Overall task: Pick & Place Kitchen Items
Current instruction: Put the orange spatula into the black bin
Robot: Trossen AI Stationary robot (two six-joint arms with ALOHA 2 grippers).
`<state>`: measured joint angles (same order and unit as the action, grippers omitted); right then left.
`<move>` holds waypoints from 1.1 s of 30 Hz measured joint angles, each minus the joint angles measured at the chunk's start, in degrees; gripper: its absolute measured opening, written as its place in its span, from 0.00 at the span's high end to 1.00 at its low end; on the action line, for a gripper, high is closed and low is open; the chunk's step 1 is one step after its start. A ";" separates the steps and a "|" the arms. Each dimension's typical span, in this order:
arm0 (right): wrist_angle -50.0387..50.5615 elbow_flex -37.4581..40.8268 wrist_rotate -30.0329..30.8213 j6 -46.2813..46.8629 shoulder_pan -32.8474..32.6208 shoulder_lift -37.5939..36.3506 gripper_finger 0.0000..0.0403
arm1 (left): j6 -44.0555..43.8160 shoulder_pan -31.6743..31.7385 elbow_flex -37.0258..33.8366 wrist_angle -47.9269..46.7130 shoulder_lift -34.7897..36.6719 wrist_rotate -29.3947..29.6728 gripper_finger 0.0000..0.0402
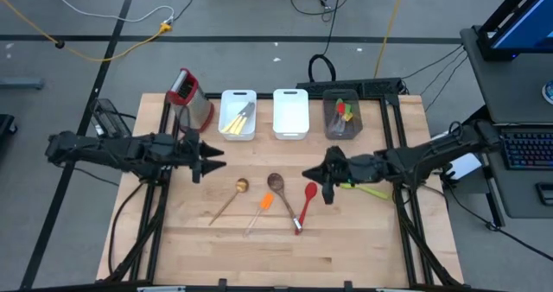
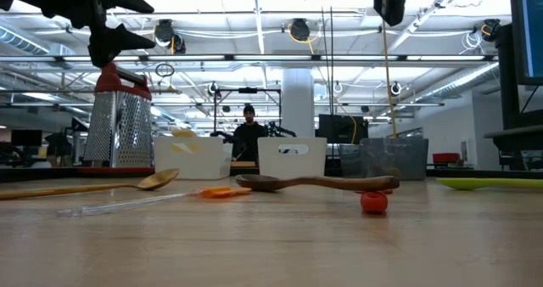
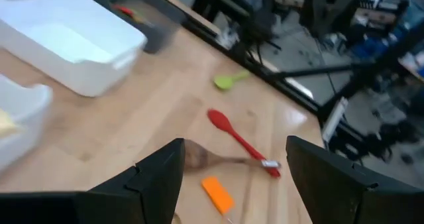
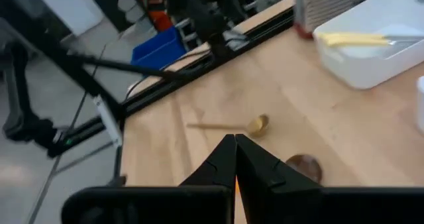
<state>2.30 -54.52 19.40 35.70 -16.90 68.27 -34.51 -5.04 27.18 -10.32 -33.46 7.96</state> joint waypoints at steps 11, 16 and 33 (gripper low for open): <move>13.33 0.04 6.08 1.14 -1.98 -5.60 1.00 | -1.83 -9.35 0.02 4.24 -13.21 1.18 0.33; 17.29 0.04 6.05 -2.56 -0.87 -11.71 1.00 | -6.19 -12.19 0.02 4.10 -18.59 1.17 0.33; -8.22 25.65 -1.69 -11.40 -0.82 -40.12 1.00 | -10.32 -17.21 10.18 -2.50 -31.40 3.31 0.33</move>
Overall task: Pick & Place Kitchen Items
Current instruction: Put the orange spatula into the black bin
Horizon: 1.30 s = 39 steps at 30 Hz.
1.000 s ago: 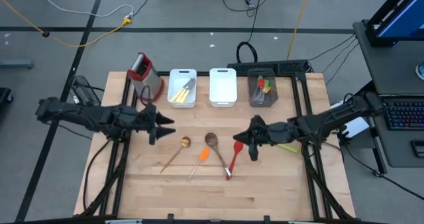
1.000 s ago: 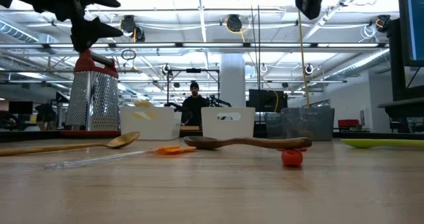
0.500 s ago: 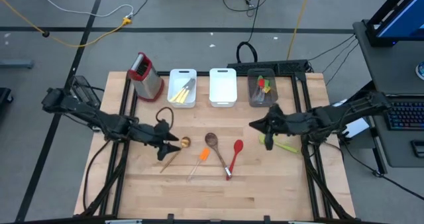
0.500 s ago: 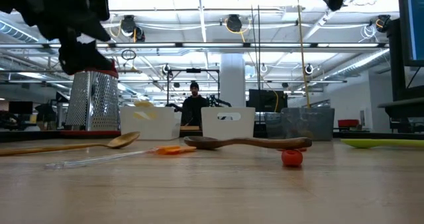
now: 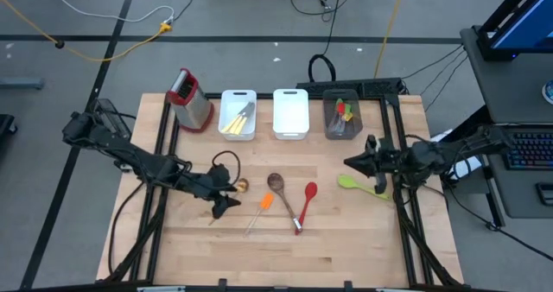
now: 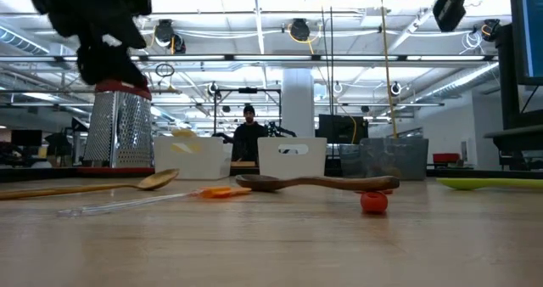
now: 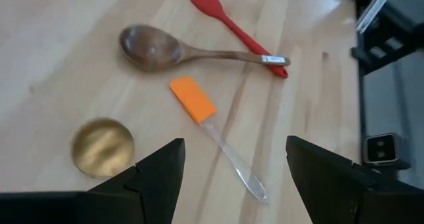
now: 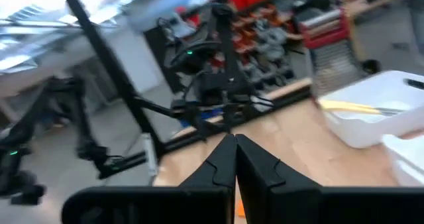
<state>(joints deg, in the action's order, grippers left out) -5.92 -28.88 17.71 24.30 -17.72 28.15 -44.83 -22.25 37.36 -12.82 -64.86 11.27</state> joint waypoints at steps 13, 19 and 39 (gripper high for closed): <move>-1.94 10.77 -1.33 -4.40 0.02 -17.34 1.00 | 0.73 -0.03 19.79 -21.03 -16.16 0.90 0.33; 1.71 10.85 4.40 -4.38 0.00 -23.65 1.00 | 1.06 -0.03 24.08 -21.31 -22.89 2.81 0.33; 3.81 13.33 6.26 -1.46 0.02 -24.77 0.99 | -3.94 1.58 25.31 -12.95 -31.98 1.85 0.33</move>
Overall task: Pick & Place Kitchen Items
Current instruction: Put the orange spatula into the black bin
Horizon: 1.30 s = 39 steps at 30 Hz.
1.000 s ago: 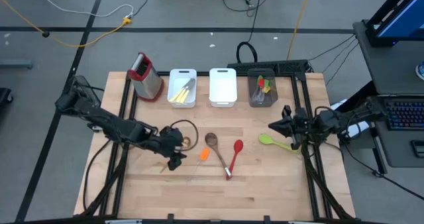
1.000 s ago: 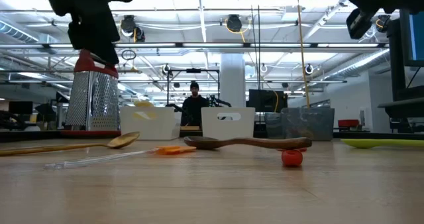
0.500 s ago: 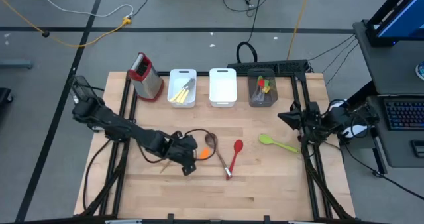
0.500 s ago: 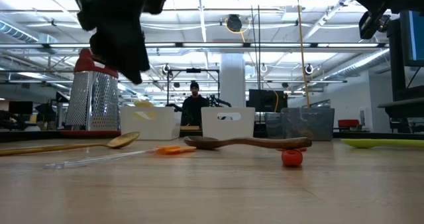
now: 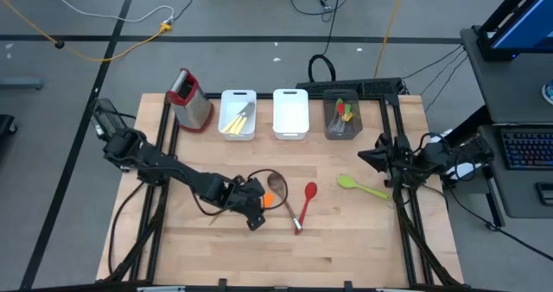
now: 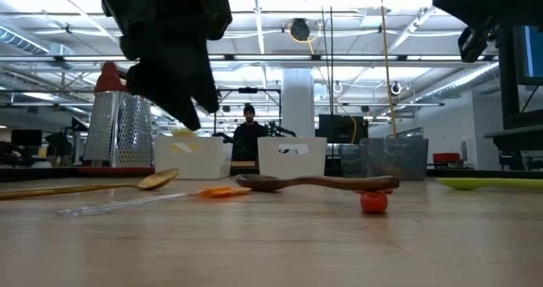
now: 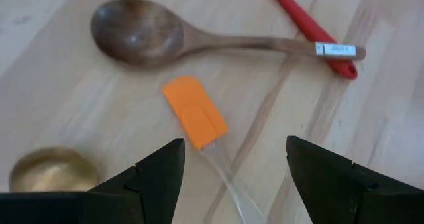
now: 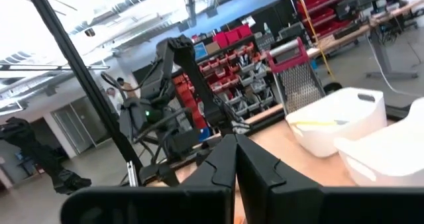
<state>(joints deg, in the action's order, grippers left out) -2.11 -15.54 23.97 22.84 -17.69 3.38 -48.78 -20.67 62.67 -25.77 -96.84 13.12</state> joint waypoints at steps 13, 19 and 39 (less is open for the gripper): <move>-0.22 2.35 0.00 1.36 0.00 0.00 0.99 | 2.82 3.65 -0.04 5.90 0.02 -4.85 0.33; -0.22 2.35 0.00 -0.87 0.00 0.00 0.99 | 2.86 4.75 -0.07 6.39 0.02 -6.67 0.33; 0.24 2.35 8.85 -10.09 -0.02 0.02 0.99 | 2.58 4.68 -0.07 6.39 0.02 -7.03 0.01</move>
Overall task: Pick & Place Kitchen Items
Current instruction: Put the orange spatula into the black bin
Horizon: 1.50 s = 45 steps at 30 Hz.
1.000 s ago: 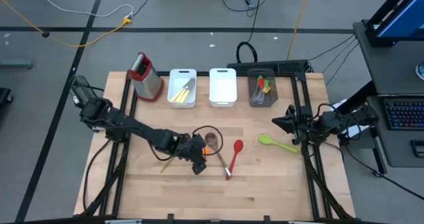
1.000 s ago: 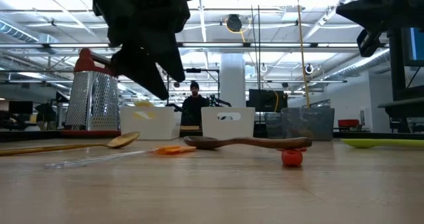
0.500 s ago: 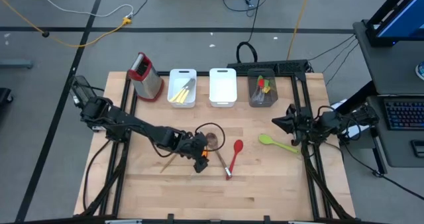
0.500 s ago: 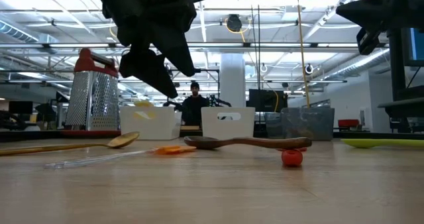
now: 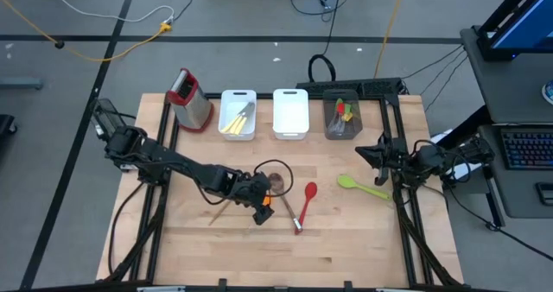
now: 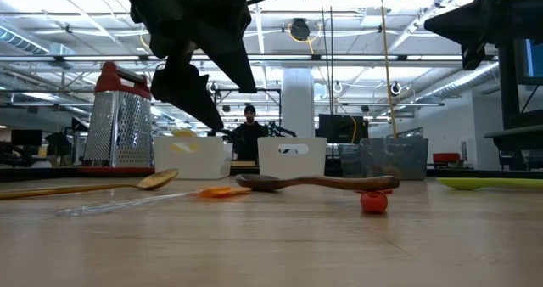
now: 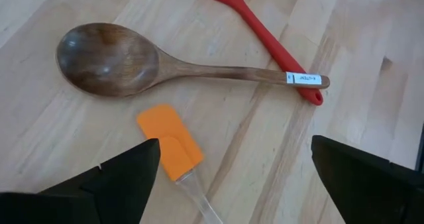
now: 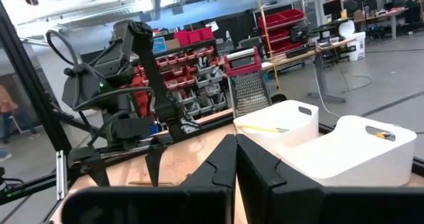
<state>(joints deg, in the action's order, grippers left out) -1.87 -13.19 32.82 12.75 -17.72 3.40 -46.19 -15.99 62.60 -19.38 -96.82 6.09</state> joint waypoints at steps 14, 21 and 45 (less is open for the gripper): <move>0.01 0.00 0.00 0.00 0.00 0.00 0.99 | 0.85 0.67 -0.02 0.18 -0.94 6.40 0.01; 0.01 0.00 -0.01 0.00 0.00 0.00 0.99 | 0.90 0.66 -0.02 3.04 -6.29 -0.06 0.01; -0.02 0.00 -0.02 0.02 0.01 0.00 0.99 | 0.51 3.08 0.21 4.64 -11.97 -5.98 0.01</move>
<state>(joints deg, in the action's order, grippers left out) -1.90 -13.19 32.80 12.78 -17.70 3.40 -45.68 -12.91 62.81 -14.73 -108.78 0.10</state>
